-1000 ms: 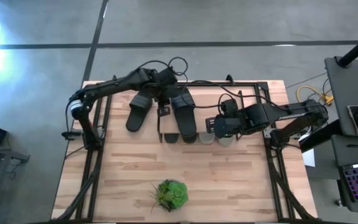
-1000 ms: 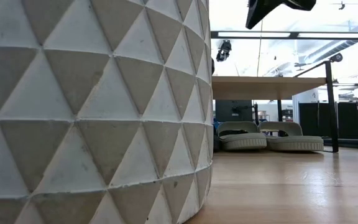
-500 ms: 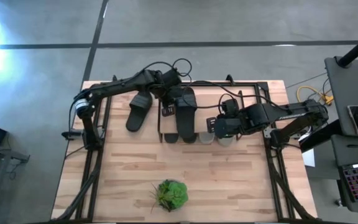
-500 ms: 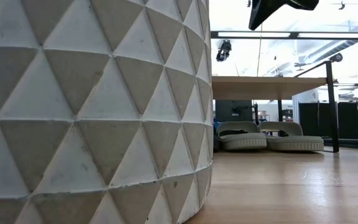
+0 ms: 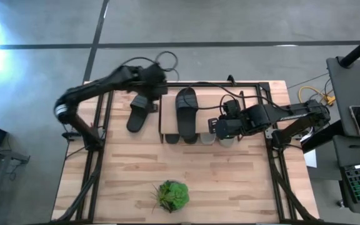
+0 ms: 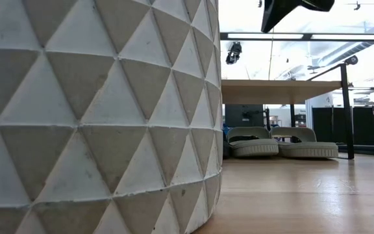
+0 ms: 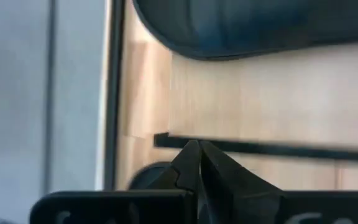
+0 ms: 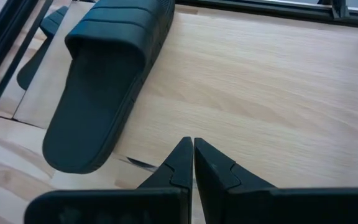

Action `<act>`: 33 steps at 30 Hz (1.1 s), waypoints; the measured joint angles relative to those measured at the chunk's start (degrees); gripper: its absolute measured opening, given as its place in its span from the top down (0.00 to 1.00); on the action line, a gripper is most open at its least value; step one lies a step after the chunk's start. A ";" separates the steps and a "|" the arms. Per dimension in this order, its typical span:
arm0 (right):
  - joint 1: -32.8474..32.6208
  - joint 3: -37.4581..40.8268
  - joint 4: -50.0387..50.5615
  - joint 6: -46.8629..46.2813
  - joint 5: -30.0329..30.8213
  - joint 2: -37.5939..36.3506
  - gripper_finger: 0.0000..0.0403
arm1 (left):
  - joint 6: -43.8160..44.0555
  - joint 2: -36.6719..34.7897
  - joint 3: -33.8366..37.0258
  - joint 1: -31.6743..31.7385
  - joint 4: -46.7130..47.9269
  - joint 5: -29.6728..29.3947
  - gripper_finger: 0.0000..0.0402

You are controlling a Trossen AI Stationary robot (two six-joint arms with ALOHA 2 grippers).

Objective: Pick and place slides into the shelf
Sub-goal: Put the black slide on the shelf

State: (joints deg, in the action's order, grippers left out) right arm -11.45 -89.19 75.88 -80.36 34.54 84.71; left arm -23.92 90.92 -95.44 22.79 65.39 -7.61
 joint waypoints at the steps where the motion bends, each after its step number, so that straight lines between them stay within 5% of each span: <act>1: 0.01 0.12 0.04 0.00 0.00 0.00 0.98 | -2.07 -2.26 0.68 -0.46 -0.08 -0.03 1.00; 9: 0.02 0.80 0.32 0.35 0.00 0.00 0.98 | -8.36 -23.33 19.06 -3.90 -8.04 -10.50 0.95; 18: 0.82 1.14 0.28 0.92 -0.04 0.00 0.98 | -5.12 -35.87 41.61 -4.45 -14.34 -23.15 0.57; 24: 1.01 1.14 0.28 0.94 -0.22 0.00 0.98 | -4.96 -40.99 51.49 -4.47 -21.04 -24.16 0.41; 33: 1.01 1.14 0.41 0.92 -0.48 0.00 0.98 | -4.96 -43.27 61.68 -4.54 -28.54 -19.05 0.38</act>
State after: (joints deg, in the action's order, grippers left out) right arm -10.44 -88.05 76.29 -79.44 34.06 84.71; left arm -28.88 47.66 -33.76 18.26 36.85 -26.66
